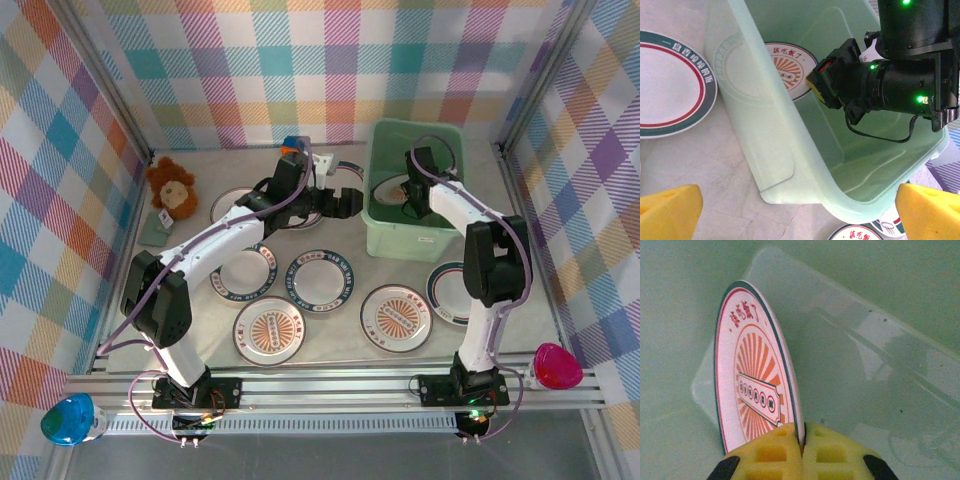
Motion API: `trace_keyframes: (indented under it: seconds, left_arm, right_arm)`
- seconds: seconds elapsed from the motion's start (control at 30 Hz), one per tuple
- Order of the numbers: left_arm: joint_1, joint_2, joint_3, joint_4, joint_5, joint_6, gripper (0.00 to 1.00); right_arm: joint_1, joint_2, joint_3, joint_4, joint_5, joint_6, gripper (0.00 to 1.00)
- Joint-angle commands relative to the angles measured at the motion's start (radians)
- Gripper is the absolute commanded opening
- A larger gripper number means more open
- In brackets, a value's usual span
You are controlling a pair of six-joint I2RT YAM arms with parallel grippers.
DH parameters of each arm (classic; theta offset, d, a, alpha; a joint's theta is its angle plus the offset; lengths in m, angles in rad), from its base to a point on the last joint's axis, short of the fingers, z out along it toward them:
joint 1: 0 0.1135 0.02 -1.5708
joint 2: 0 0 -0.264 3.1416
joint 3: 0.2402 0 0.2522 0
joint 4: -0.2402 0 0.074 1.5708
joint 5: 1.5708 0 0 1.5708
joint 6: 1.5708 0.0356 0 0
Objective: Place the plates into the plastic bin on the countertop
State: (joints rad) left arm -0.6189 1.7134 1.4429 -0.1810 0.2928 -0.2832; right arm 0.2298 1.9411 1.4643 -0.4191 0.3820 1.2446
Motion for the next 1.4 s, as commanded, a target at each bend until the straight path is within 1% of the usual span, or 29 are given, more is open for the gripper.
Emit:
trace_keyframes:
  seconds: [0.0, 0.07, 0.13, 0.27, 0.3, 0.4, 0.43, 0.5, 0.77, 0.9, 1.0, 1.07, 1.2, 1.27, 1.37]
  left_arm:
    - [0.004, -0.037, -0.015, -0.016, -0.014, 0.023, 0.99]
    - [0.004, -0.039, -0.015, -0.021, -0.02, 0.024, 0.99]
    - [0.004, -0.042, -0.014, -0.025, -0.023, 0.024, 0.99]
    - [0.004, -0.053, -0.022, -0.029, -0.032, 0.031, 0.99]
    - [0.004, -0.057, -0.022, -0.03, -0.035, 0.033, 0.99]
    - [0.004, -0.063, -0.023, -0.039, -0.045, 0.042, 0.99]
    - [0.005, -0.064, -0.021, -0.043, -0.047, 0.044, 0.99]
    - [0.005, -0.069, -0.019, -0.049, -0.055, 0.048, 0.99]
    - [0.018, -0.103, -0.016, -0.059, -0.088, 0.053, 0.99]
    - [0.025, -0.119, -0.001, -0.081, -0.108, 0.049, 0.99]
    - [0.036, -0.132, 0.009, -0.089, -0.121, 0.041, 0.99]
    - [0.05, -0.144, 0.008, -0.128, -0.129, 0.018, 0.99]
    - [0.091, -0.159, 0.001, -0.151, -0.131, -0.05, 0.99]
    - [0.114, -0.161, -0.006, -0.161, -0.135, -0.08, 0.99]
    - [0.144, -0.143, -0.004, -0.193, -0.148, -0.125, 0.98]
  right_arm:
    - [0.016, 0.006, -0.007, 0.03, -0.02, 0.012, 0.16]
    - [0.015, 0.001, -0.007, 0.03, -0.016, 0.002, 0.3]
    - [0.016, -0.007, -0.007, 0.026, -0.007, -0.003, 0.39]
    - [0.019, -0.035, 0.005, 0.014, 0.012, -0.028, 0.62]
    - [0.021, -0.045, 0.011, 0.011, 0.022, -0.043, 0.68]
    - [0.028, -0.079, 0.03, -0.01, 0.061, -0.088, 0.83]
    - [0.028, -0.09, 0.029, -0.01, 0.066, -0.098, 0.9]
    - [0.029, -0.121, 0.023, 0.006, 0.07, -0.137, 0.99]
    - [0.031, -0.239, -0.005, 0.034, 0.089, -0.295, 0.99]
    - [0.032, -0.31, -0.019, 0.039, 0.067, -0.383, 0.99]
    - [0.032, -0.386, -0.053, 0.051, 0.052, -0.442, 0.99]
    - [0.032, -0.464, -0.091, 0.068, 0.037, -0.499, 0.99]
    - [0.031, -0.611, -0.138, 0.052, -0.038, -0.666, 0.99]
    - [0.029, -0.68, -0.146, 0.001, -0.095, -0.752, 0.99]
    - [0.029, -0.765, -0.169, -0.078, -0.173, -0.838, 0.99]
